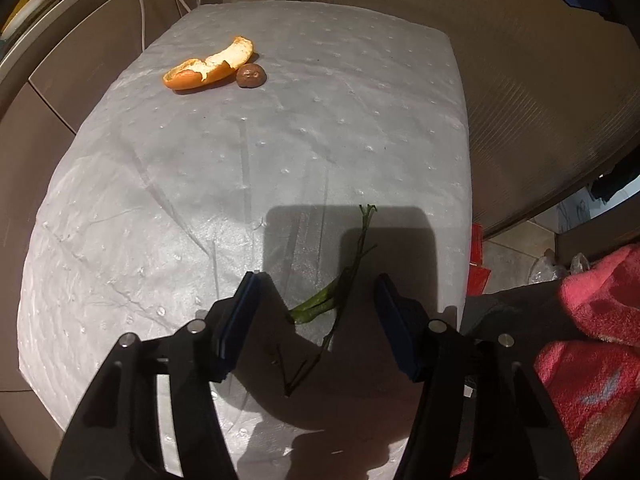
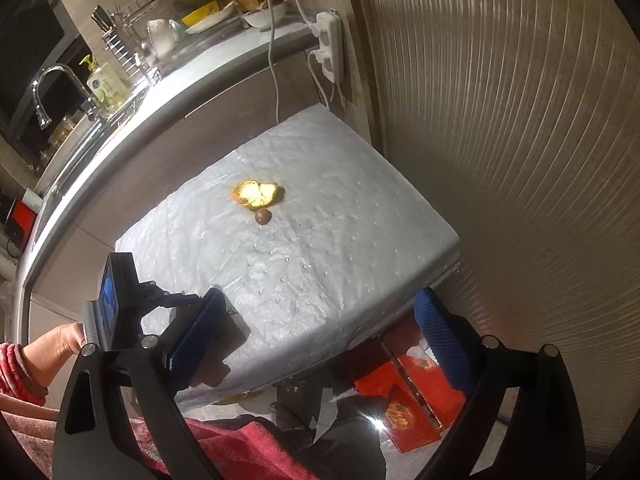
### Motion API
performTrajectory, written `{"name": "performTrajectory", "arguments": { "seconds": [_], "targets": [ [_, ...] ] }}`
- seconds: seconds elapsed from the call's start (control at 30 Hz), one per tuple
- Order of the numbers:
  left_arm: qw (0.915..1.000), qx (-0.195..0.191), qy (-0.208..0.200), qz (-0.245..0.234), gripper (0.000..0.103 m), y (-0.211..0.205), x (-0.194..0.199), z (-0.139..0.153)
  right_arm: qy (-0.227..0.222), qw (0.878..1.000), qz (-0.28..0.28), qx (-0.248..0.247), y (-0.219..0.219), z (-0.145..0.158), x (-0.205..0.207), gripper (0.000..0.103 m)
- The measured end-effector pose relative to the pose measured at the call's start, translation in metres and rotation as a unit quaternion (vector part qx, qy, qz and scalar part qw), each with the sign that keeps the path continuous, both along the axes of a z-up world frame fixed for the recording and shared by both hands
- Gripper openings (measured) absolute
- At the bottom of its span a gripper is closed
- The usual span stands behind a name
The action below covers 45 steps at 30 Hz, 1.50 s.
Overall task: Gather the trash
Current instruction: 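Close the left tool on the thin green stem, then grasp the orange peel with the right tool while the left tool holds the stem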
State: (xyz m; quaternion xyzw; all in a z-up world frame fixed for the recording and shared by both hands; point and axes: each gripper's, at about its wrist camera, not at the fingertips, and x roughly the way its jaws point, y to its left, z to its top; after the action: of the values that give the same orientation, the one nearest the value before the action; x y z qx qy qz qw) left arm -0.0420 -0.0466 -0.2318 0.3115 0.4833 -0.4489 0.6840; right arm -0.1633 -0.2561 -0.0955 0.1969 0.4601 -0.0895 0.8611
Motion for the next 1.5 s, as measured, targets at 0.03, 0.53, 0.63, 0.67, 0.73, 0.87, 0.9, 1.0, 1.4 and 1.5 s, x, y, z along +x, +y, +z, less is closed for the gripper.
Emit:
{"name": "performTrajectory", "arguments": {
  "seconds": [0.03,0.53,0.63,0.67,0.73,0.87,0.9,1.0,1.4,1.5],
  "targets": [
    [1.0000,0.002,-0.003,0.002,0.045,0.000,0.002,0.000,0.002,1.000,-0.002,0.000,0.001,-0.001,-0.001,0.095],
    [0.9947,-0.039,0.018,0.093,0.008,0.032,0.023,0.041,0.004,0.999,0.051,0.010,0.022,-0.013,0.032,0.095],
    [0.9877,-0.069,0.018,0.139,0.008,0.048,0.026,0.067,0.008,0.994,0.109,0.004,0.032,-0.024,0.062,0.096],
    [0.9843,-0.079,0.018,0.157,0.008,0.054,0.027,0.076,0.010,0.992,0.129,0.001,0.037,-0.029,0.073,0.096],
    [0.9773,-0.091,0.019,0.190,0.007,0.067,0.028,0.090,0.011,0.985,0.172,-0.009,0.045,-0.039,0.096,0.096],
    [0.9578,-0.119,0.027,0.260,0.008,0.096,0.025,0.116,0.017,0.968,0.248,-0.043,0.057,-0.058,0.144,0.096],
    [0.9528,-0.121,0.023,0.277,0.008,0.104,0.025,0.122,0.015,0.963,0.263,-0.051,0.059,-0.062,0.156,0.096],
    [0.9354,-0.129,0.013,0.329,0.008,0.125,0.021,0.134,0.015,0.951,0.302,-0.068,0.062,-0.075,0.188,0.095],
    [0.8646,-0.130,0.005,0.485,0.008,0.178,0.001,0.147,0.056,0.915,0.384,-0.112,0.071,-0.128,0.255,0.076],
    [0.8535,-0.129,0.004,0.505,0.008,0.187,-0.004,0.149,0.069,0.906,0.394,-0.137,0.077,-0.136,0.255,0.063]
  ]
}}
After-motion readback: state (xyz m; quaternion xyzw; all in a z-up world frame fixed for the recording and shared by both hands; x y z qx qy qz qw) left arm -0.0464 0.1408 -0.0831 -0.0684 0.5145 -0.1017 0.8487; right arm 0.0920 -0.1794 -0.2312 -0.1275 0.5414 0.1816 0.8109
